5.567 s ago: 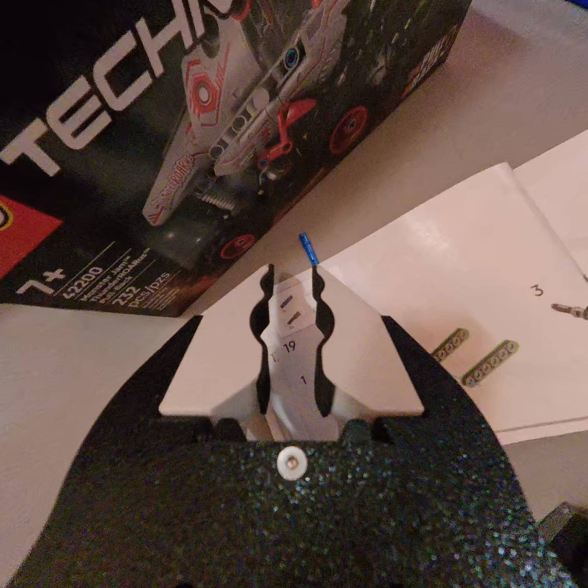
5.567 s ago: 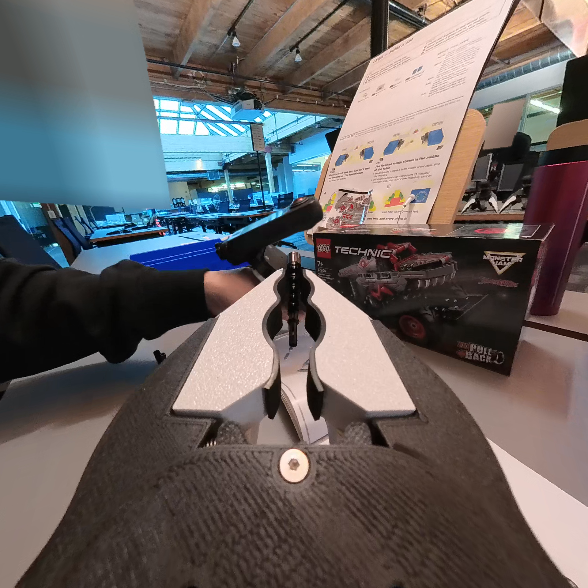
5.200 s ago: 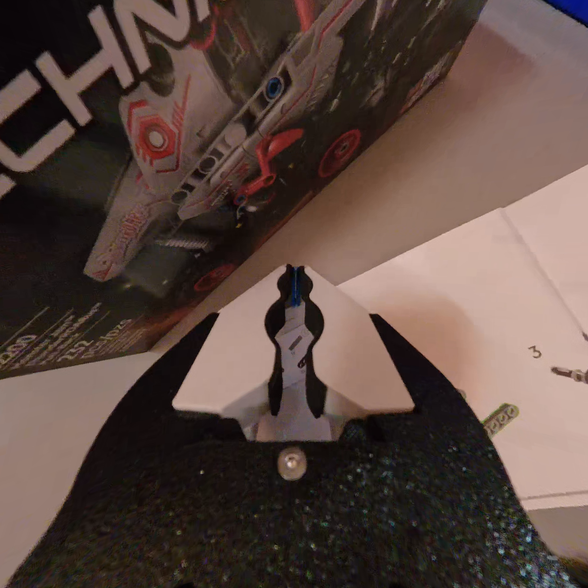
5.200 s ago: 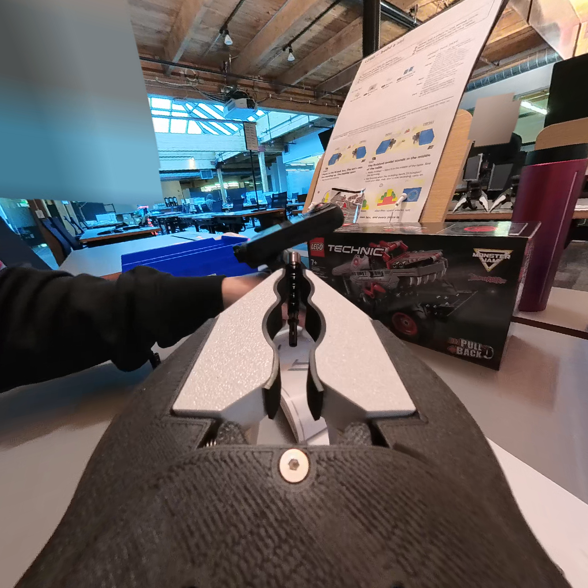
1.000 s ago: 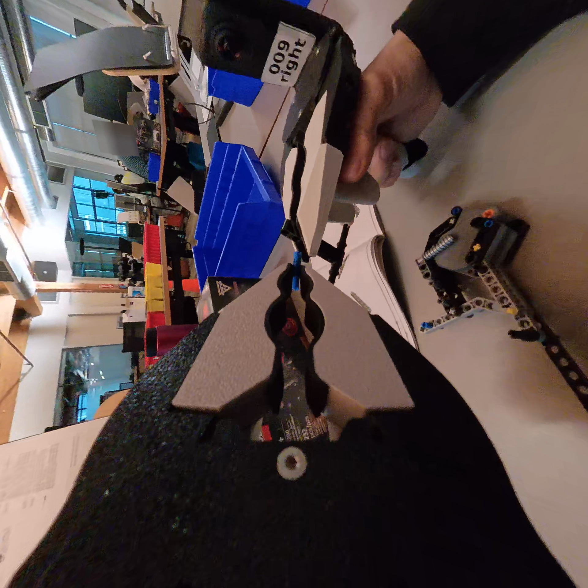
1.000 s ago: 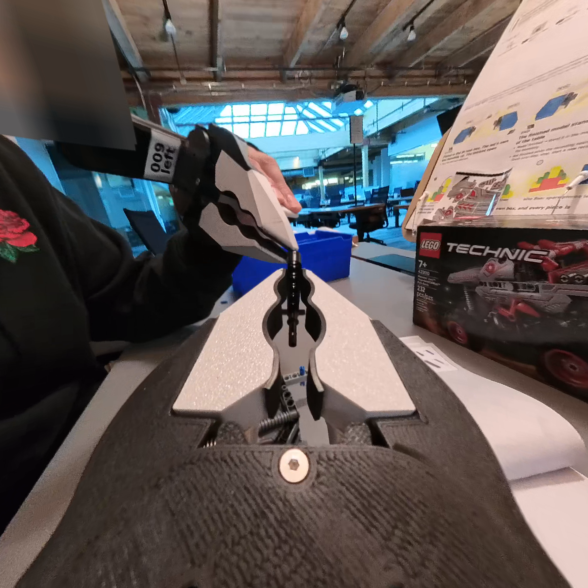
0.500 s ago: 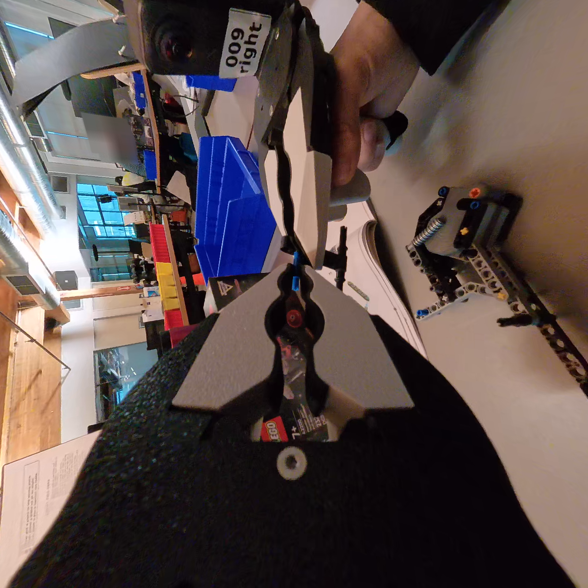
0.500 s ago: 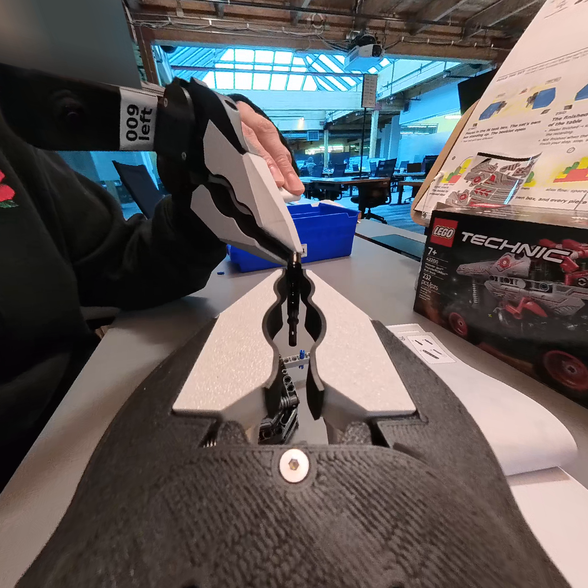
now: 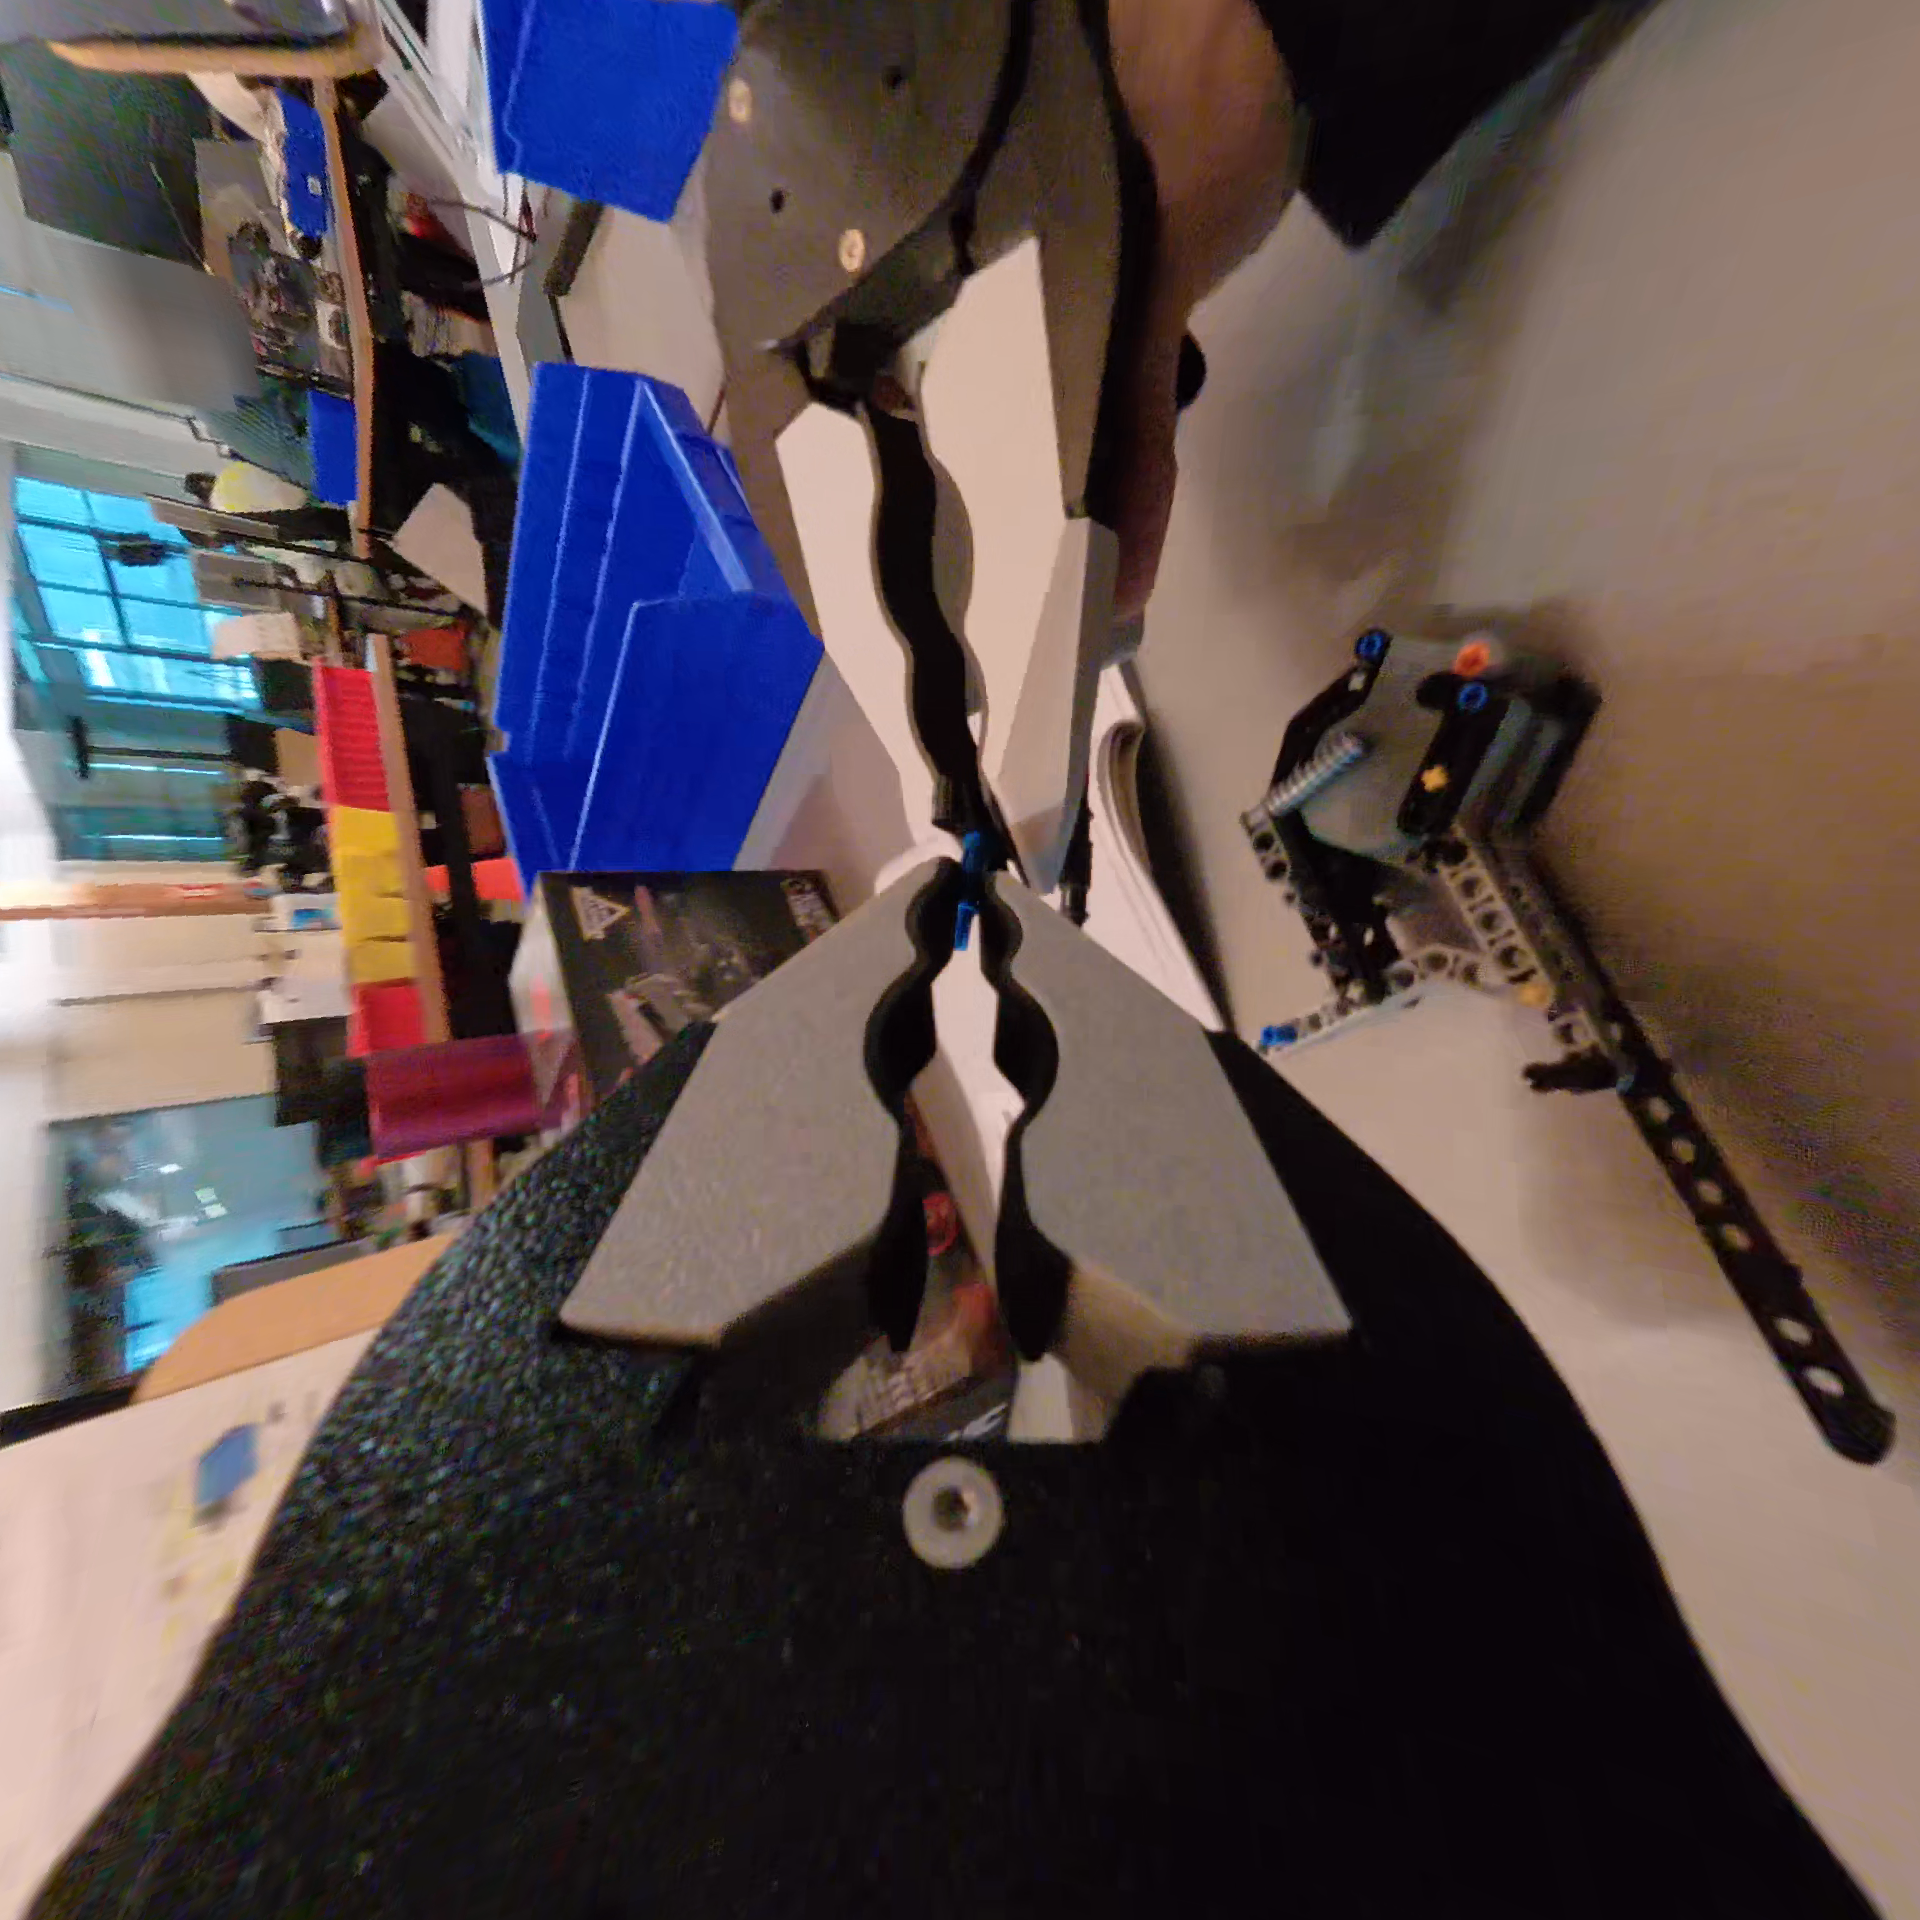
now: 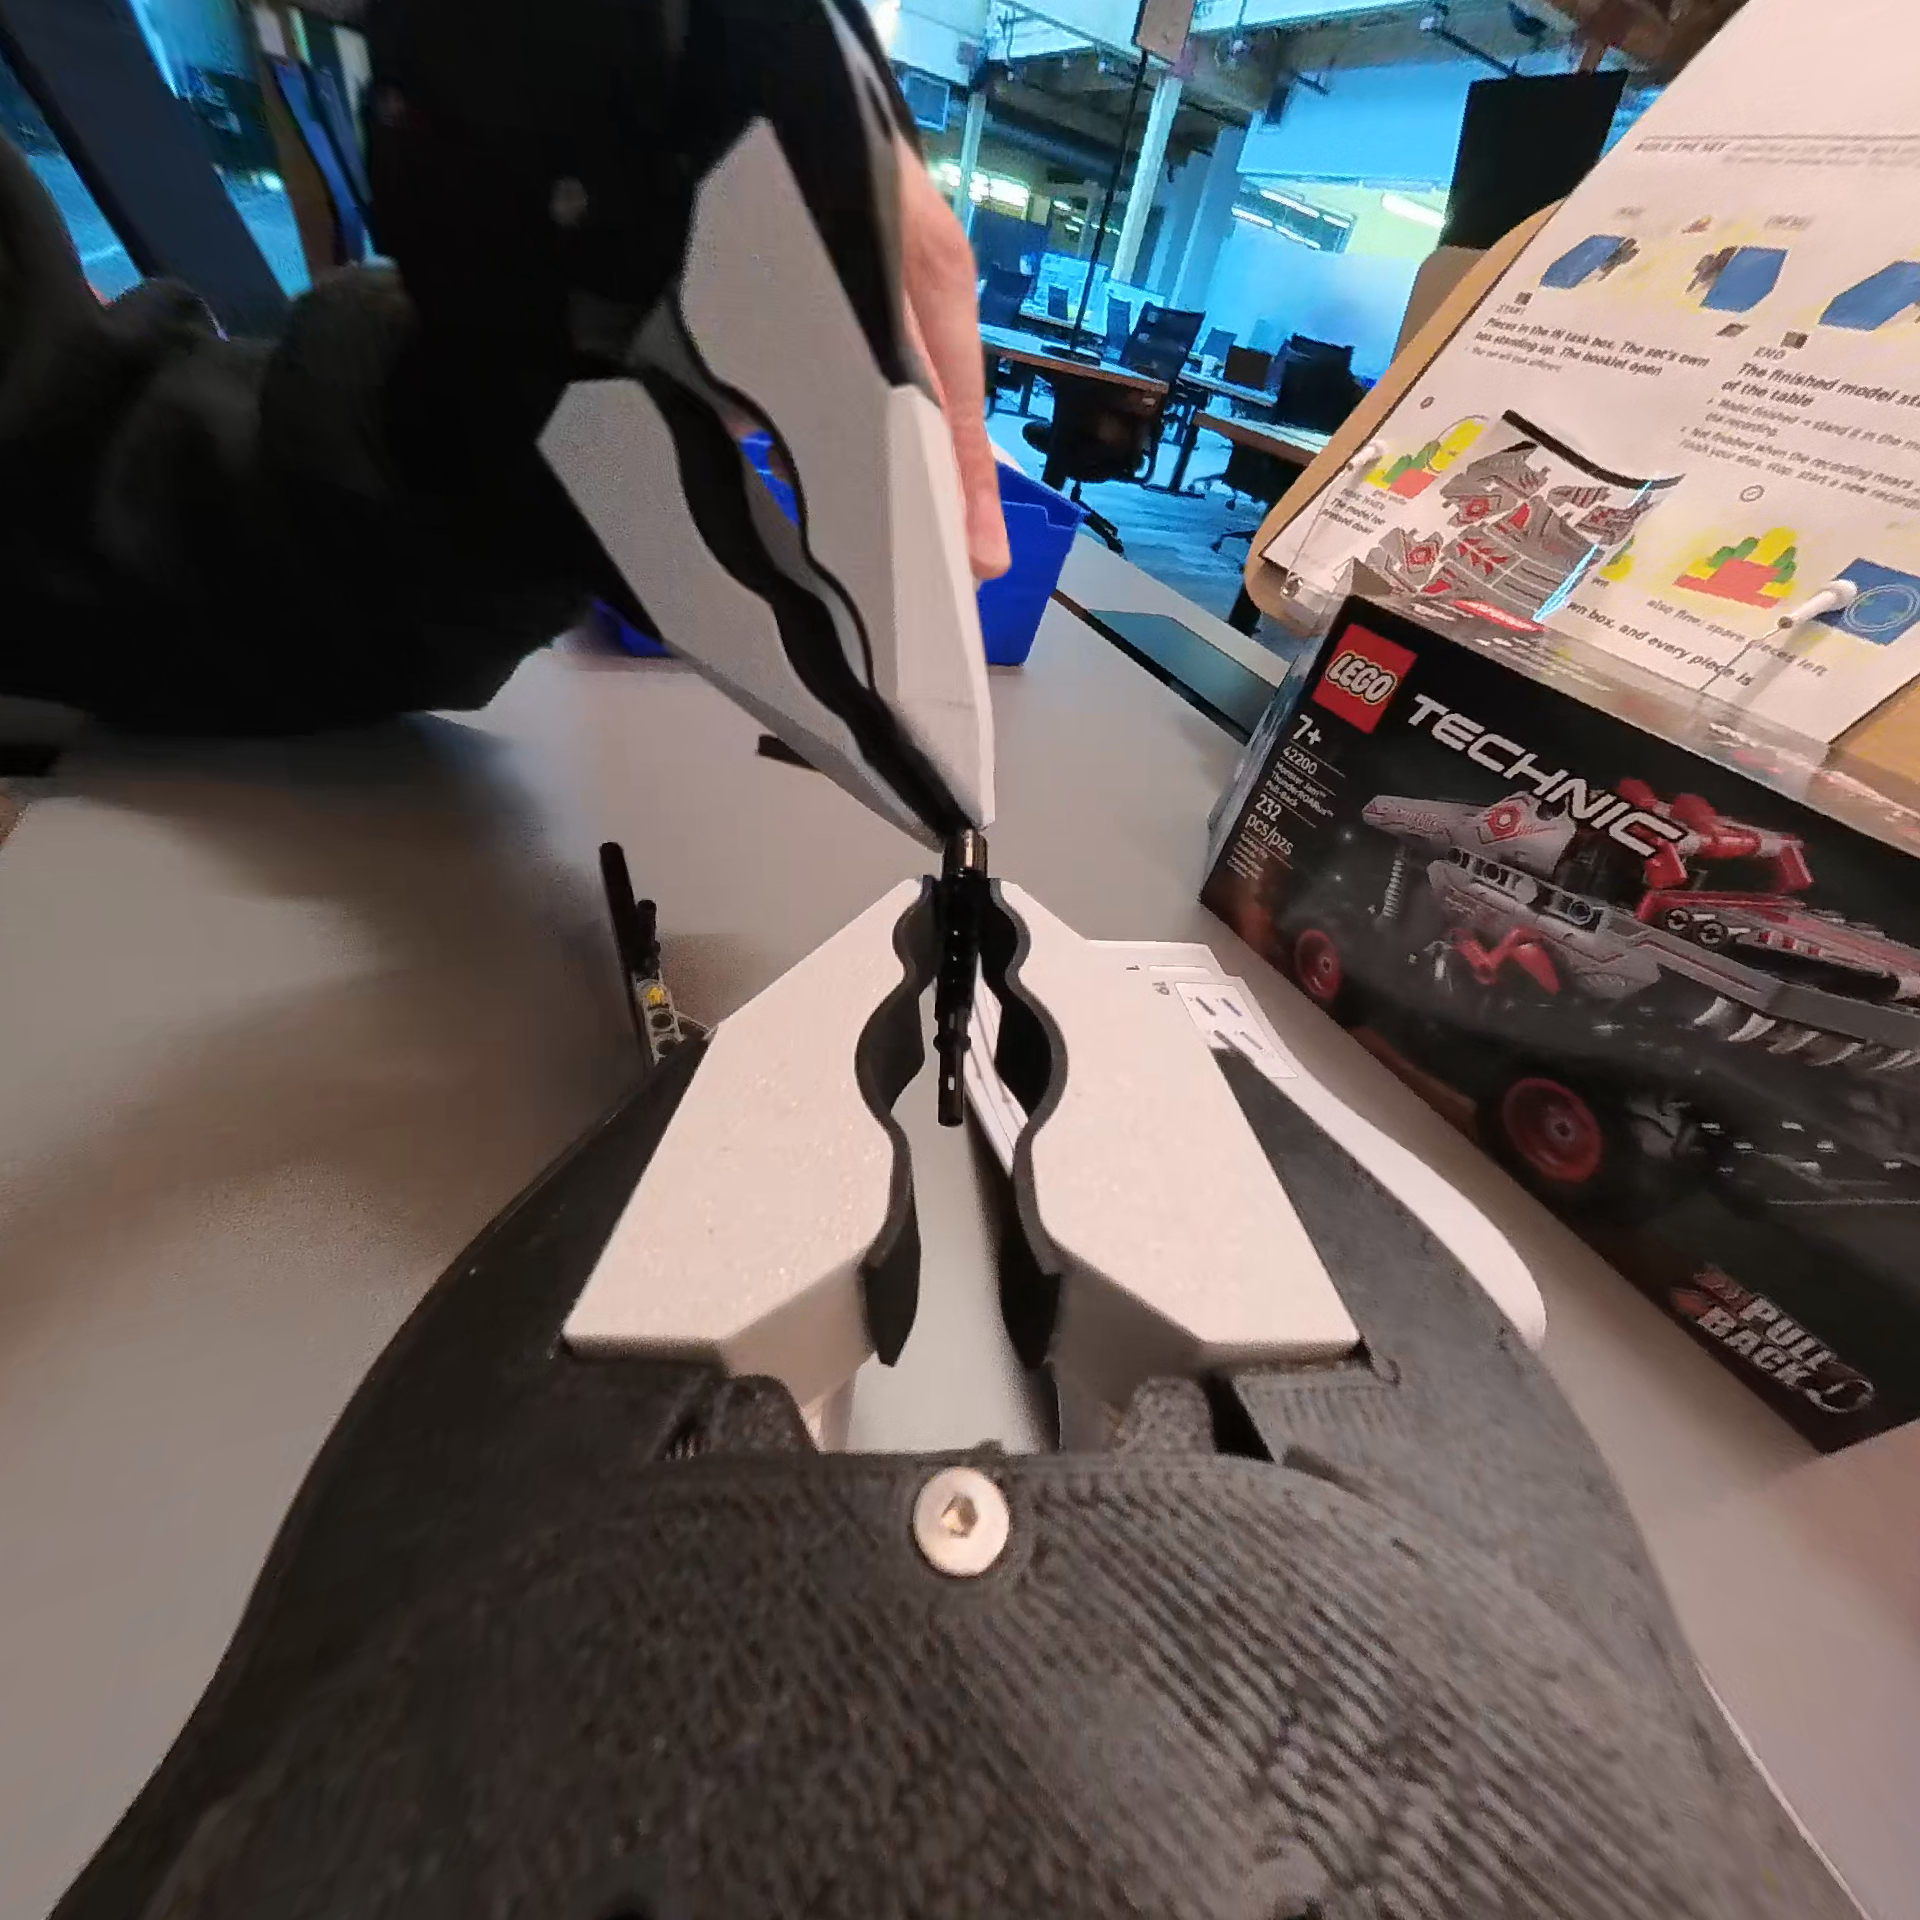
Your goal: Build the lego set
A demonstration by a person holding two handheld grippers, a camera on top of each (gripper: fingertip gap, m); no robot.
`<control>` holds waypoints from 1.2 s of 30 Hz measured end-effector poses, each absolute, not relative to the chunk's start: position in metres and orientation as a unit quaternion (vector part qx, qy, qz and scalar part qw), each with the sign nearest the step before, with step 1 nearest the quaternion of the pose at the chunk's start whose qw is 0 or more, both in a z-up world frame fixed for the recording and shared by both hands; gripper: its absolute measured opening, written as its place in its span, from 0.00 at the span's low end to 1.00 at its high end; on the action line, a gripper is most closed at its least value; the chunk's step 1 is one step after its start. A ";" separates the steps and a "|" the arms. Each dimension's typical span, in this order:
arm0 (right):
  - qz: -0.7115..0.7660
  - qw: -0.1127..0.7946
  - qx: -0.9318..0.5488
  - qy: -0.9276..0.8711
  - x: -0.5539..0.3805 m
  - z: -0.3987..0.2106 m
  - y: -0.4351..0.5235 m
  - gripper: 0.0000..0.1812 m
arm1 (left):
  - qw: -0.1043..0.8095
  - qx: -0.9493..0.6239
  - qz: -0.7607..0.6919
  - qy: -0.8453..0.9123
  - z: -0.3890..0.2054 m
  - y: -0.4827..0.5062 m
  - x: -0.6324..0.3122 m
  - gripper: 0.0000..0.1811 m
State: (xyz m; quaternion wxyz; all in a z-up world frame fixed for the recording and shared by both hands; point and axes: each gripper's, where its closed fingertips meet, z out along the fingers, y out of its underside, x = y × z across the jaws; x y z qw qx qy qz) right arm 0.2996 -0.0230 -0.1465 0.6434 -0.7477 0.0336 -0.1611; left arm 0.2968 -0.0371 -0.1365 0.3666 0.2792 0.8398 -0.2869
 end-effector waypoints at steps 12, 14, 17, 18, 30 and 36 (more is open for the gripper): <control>-0.202 0.616 -0.762 0.018 0.303 -0.150 -0.023 0.03 | 0.304 0.215 -0.322 0.870 -0.139 -0.038 0.297 0.00; -0.210 0.616 -0.759 0.013 0.302 -0.148 -0.022 0.03 | 0.310 0.228 -0.326 0.864 -0.137 -0.038 0.296 0.00; -0.219 0.609 -0.762 0.009 0.302 -0.149 -0.022 0.03 | 0.330 0.244 -0.308 0.858 -0.137 -0.038 0.296 0.00; -0.226 0.598 -0.769 0.007 0.304 -0.152 -0.022 0.03 | 0.320 0.230 -0.307 0.866 -0.139 -0.038 0.297 0.00; -0.247 0.590 -0.769 0.012 0.309 -0.152 -0.020 0.04 | 0.185 0.150 -0.449 0.861 -0.132 -0.042 0.297 0.00; -0.275 0.587 -0.759 0.066 0.328 -0.150 -0.044 0.03 | 0.204 0.055 -0.456 0.865 -0.110 -0.004 0.329 0.00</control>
